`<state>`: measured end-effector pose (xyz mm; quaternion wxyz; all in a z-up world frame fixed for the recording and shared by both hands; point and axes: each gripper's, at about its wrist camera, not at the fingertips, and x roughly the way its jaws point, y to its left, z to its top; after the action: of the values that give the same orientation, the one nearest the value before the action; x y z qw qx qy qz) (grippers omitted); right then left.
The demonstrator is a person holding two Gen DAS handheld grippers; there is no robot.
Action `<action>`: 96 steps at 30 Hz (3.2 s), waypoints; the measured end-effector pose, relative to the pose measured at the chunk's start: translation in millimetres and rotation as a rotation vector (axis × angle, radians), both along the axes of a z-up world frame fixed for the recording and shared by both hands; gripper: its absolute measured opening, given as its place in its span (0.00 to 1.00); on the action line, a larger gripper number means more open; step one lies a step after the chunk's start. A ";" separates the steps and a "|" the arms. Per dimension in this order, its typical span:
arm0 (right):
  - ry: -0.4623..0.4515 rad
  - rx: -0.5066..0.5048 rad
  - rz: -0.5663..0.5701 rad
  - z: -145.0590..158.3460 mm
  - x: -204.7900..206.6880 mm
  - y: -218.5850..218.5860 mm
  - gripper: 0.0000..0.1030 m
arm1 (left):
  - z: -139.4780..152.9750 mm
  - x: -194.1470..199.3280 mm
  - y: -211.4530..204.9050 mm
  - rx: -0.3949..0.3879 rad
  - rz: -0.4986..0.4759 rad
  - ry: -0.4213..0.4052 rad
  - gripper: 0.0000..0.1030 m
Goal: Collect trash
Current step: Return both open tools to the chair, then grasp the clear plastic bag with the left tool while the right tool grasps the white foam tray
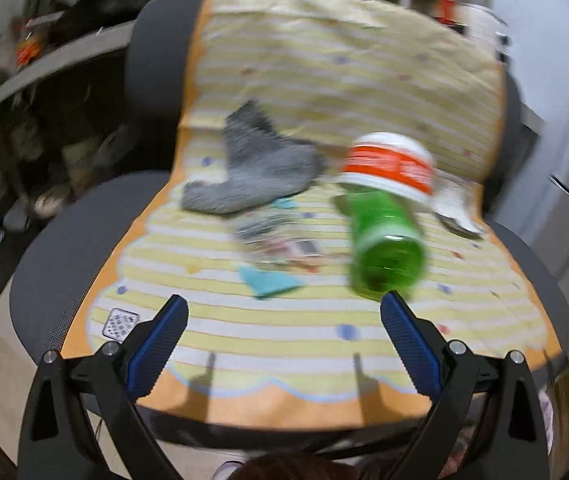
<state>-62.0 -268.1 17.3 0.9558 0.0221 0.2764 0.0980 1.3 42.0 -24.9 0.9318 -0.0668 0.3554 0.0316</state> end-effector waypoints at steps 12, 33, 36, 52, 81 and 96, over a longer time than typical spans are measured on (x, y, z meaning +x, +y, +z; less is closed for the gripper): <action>0.025 -0.006 0.019 -7.2 40.3 17.6 0.60 | -38.5 79.0 12.5 -0.008 0.015 0.114 0.86; 0.044 0.083 0.011 -22.3 92.8 6.9 0.63 | -56.2 110.2 -5.9 0.008 -0.068 0.200 0.62; 0.041 0.079 0.004 -19.8 86.6 3.5 0.63 | -52.0 103.7 1.7 0.020 -0.053 0.185 0.09; 0.059 0.044 -0.021 -27.7 94.2 -7.9 0.73 | 49.5 34.0 19.0 -0.071 -0.032 -0.140 0.08; 0.388 -0.126 -0.133 -105.7 303.8 4.0 0.56 | 4.1 95.8 9.3 -0.148 -0.059 -0.092 0.08; 0.160 0.048 -0.041 -15.2 131.7 -20.6 0.09 | 49.4 10.7 -36.5 -0.176 -0.216 -0.176 0.08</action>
<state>69.8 -288.7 2.1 0.9317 0.0583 0.3490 0.0827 12.0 5.4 24.5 0.9479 -0.1120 0.2787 -0.1059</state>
